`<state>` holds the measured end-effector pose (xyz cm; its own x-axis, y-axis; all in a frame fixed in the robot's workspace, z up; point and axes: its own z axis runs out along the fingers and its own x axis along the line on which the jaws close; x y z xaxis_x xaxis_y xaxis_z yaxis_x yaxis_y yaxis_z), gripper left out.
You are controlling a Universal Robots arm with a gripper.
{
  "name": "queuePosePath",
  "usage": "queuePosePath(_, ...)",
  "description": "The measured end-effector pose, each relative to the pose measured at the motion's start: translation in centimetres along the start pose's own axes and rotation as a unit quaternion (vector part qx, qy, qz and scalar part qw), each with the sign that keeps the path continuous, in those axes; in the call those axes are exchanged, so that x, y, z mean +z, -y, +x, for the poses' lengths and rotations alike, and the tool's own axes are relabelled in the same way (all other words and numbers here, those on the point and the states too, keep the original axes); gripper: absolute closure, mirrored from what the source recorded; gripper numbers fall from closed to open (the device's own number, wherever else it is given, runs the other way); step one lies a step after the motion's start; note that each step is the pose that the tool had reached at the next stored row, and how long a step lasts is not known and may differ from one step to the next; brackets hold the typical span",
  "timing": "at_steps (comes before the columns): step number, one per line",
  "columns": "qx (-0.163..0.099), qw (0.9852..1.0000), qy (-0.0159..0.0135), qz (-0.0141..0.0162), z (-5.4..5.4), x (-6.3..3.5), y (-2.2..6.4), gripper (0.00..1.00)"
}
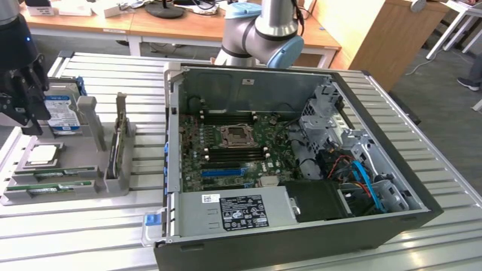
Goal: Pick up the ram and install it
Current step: 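Pick up the ram and move it above insertion slot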
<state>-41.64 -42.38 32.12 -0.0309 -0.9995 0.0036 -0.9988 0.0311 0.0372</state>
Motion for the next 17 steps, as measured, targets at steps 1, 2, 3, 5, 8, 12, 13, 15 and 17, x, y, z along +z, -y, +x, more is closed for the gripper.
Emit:
queuePosePath(1,0.000,1.0000,0.0000,0.0000,0.0,0.12,0.01,0.59)
queuePosePath(2,0.000,1.0000,0.0000,-0.0001,0.0,0.24,0.01,0.59)
queuePosePath(3,0.000,1.0000,0.0000,0.0000,0.0,0.36,0.01,0.59)
queuePosePath(5,0.000,1.0000,0.0000,0.0000,0.0,0.60,0.02,0.59)
queuePosePath(8,0.000,1.0000,0.0000,0.0000,0.0,0.91,0.04,0.59)
queuePosePath(12,0.000,1.0000,0.0000,-0.0001,0.0,1.19,0.05,0.59)
queuePosePath(13,0.000,1.0000,0.0000,0.0000,0.0,1.24,0.05,0.59)
queuePosePath(15,0.000,1.0000,0.0000,0.0000,0.0,1.36,0.05,0.59)
queuePosePath(17,0.000,1.0000,0.0000,0.0000,0.0,1.59,0.06,0.59)
